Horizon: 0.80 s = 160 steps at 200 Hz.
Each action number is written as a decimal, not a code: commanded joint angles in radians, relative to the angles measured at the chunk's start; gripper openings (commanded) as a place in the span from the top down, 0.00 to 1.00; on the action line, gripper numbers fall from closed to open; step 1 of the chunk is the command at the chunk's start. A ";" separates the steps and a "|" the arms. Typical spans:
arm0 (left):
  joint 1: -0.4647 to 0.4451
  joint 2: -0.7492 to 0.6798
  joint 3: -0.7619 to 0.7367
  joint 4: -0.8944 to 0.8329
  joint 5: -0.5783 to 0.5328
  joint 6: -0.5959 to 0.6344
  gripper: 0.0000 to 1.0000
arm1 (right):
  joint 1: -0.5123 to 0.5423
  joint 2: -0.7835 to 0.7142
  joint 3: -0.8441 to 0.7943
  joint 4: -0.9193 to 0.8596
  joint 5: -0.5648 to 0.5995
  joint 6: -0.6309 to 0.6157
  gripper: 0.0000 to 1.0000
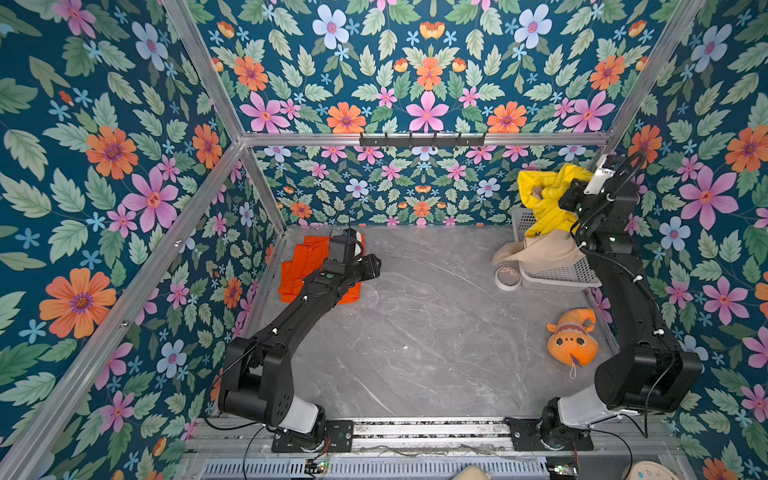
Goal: Fold and stack the shorts
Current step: 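Grasp the yellow shorts in the basket with the right gripper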
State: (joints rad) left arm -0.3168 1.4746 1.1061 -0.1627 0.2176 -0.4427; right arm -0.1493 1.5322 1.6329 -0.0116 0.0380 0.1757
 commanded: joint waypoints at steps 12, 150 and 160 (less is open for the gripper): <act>-0.001 -0.016 0.001 0.025 -0.012 -0.001 0.42 | 0.000 0.094 0.191 -0.082 0.164 -0.051 1.00; -0.003 -0.017 -0.035 0.035 0.004 -0.010 0.42 | -0.017 0.049 -0.066 -0.302 0.094 -0.057 0.32; -0.005 -0.013 -0.039 0.043 0.009 -0.015 0.42 | -0.019 0.029 -0.076 -0.324 0.093 -0.063 0.26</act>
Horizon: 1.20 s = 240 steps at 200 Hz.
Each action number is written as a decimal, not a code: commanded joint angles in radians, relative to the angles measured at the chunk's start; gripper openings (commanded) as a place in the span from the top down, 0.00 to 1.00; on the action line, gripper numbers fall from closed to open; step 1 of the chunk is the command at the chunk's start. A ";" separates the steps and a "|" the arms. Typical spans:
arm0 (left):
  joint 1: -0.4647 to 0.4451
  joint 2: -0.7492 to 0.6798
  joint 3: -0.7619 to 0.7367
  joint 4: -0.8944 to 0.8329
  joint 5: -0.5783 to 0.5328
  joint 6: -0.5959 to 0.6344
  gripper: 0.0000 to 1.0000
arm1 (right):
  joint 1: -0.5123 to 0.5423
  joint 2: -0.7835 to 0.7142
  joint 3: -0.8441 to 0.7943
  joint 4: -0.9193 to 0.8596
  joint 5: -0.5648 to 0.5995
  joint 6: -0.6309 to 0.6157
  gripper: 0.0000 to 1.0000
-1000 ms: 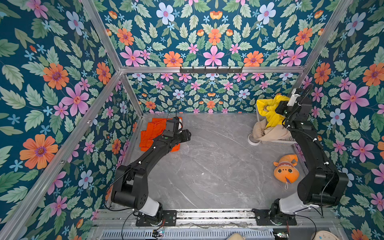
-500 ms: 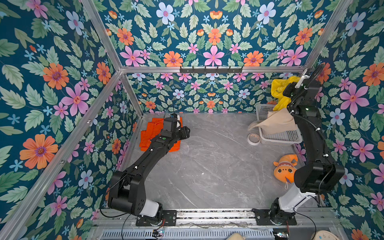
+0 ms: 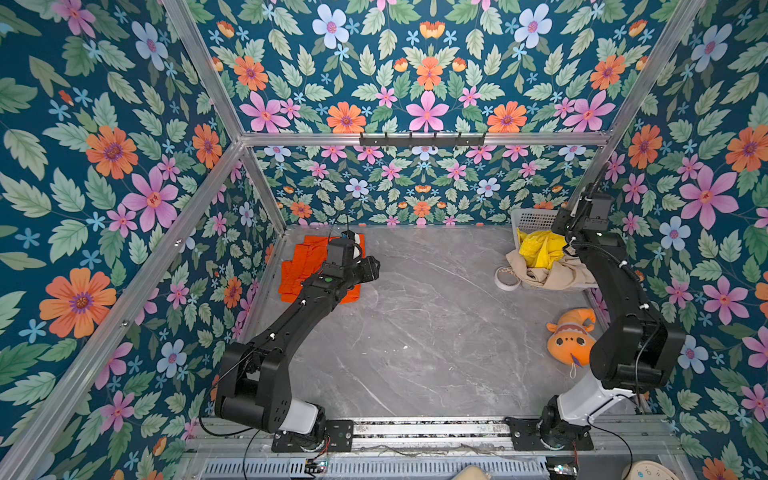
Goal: Fold and stack the shorts
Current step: 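Grasp the yellow shorts in the basket with the right gripper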
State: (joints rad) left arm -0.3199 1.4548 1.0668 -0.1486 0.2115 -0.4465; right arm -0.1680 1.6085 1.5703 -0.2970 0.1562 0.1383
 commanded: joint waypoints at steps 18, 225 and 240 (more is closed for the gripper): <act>-0.003 0.018 -0.005 0.043 0.027 -0.018 0.42 | -0.008 -0.058 -0.035 -0.077 -0.075 -0.053 0.26; -0.005 0.045 0.003 0.038 0.030 -0.010 0.41 | 0.031 0.265 0.292 -0.271 -0.117 0.026 1.00; -0.007 0.041 0.005 0.038 0.031 -0.011 0.41 | 0.044 0.198 0.284 -0.210 -0.108 0.026 1.00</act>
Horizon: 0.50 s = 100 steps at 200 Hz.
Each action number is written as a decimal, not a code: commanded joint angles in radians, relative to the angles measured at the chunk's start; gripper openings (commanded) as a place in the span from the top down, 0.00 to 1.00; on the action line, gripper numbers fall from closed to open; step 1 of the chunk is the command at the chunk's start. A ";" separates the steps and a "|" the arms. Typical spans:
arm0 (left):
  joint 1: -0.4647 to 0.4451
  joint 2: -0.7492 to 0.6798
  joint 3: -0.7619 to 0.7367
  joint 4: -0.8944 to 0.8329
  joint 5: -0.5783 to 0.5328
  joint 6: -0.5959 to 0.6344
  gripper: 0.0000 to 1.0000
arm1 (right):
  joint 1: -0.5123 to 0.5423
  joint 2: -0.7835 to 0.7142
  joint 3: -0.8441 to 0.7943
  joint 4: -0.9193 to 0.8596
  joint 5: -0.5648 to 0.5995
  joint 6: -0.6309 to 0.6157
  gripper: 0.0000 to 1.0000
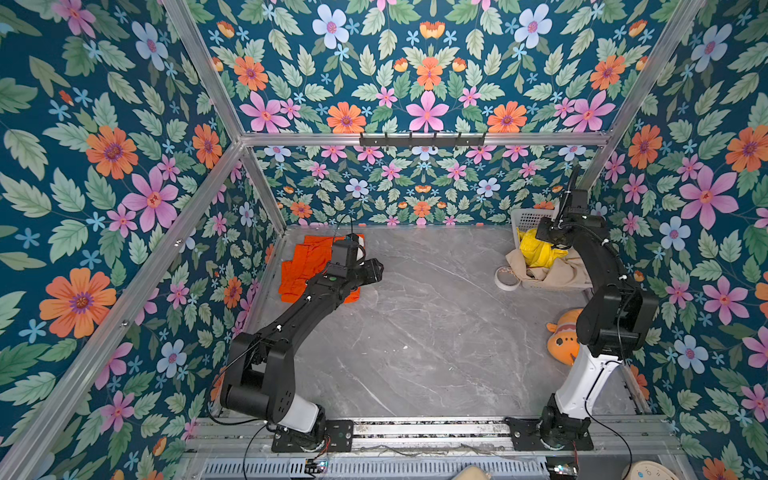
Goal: Fold and stack the shorts
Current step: 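Grasp the yellow shorts in the basket with the right gripper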
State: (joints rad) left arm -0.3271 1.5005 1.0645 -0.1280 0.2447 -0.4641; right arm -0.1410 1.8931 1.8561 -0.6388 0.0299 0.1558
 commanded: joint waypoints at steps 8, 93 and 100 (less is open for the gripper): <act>0.001 -0.007 0.009 0.018 -0.002 0.005 0.41 | 0.023 -0.119 -0.001 0.167 0.025 0.009 1.00; -0.005 -0.014 0.028 0.024 0.003 -0.001 0.41 | -0.003 0.084 0.615 0.108 0.128 0.001 1.00; -0.007 -0.016 0.030 0.022 0.001 -0.001 0.41 | -0.008 0.136 0.719 0.064 0.118 0.012 1.00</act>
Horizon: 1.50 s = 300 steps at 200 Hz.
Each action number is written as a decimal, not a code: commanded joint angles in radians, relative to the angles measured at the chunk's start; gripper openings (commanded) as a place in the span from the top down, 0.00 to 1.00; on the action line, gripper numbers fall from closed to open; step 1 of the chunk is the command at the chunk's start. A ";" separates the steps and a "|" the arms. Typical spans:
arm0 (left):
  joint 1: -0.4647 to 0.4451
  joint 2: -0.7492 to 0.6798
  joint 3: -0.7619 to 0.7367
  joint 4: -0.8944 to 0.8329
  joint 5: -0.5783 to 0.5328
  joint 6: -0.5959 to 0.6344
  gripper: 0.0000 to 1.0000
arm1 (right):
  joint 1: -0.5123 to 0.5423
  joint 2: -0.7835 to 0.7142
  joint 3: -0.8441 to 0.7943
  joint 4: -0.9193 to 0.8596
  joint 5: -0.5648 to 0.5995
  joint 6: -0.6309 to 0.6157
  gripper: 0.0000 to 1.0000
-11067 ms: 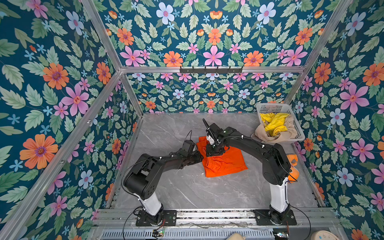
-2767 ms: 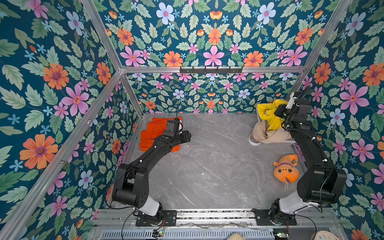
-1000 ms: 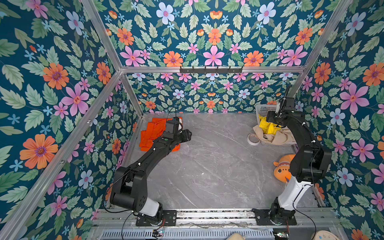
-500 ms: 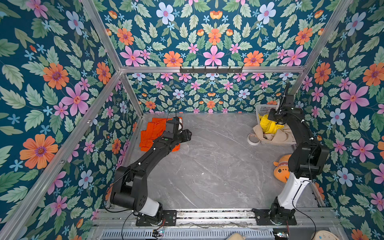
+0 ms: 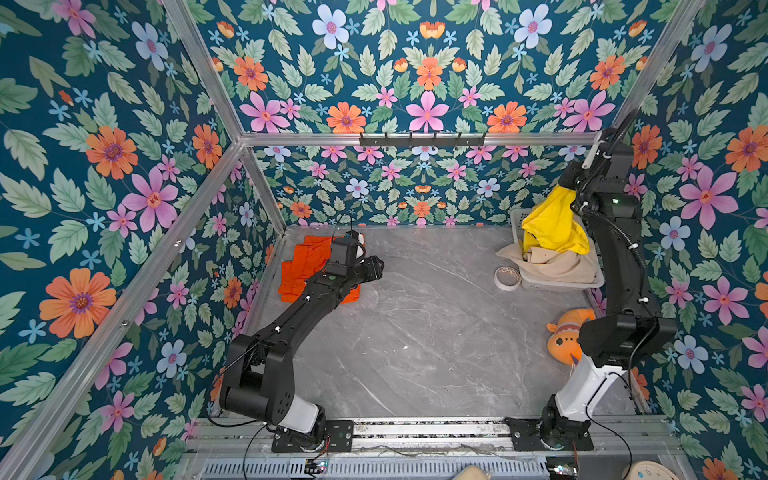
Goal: Fold and stack the shorts
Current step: 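Grasp the yellow shorts in the basket with the right gripper, then lift the yellow shorts out of the basket and drop them on the table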
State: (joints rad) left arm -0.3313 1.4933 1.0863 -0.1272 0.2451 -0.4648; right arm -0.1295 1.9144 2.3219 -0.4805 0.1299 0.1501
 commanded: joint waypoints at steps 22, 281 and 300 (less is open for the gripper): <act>-0.003 -0.017 0.012 0.019 -0.004 0.005 0.41 | -0.020 0.230 0.513 -0.142 -0.032 0.020 1.00; -0.100 -0.396 -0.216 0.227 0.252 0.347 0.34 | 0.732 -0.446 -0.155 0.122 -0.415 -0.081 1.00; -0.097 -0.438 -0.257 0.159 0.095 0.328 0.34 | 0.813 -0.488 -0.287 0.114 -0.334 -0.090 1.00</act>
State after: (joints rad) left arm -0.4297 1.0924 0.8631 0.1341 0.5690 -0.1478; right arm 0.6094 1.4700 2.1433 -0.3874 -0.3355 0.1040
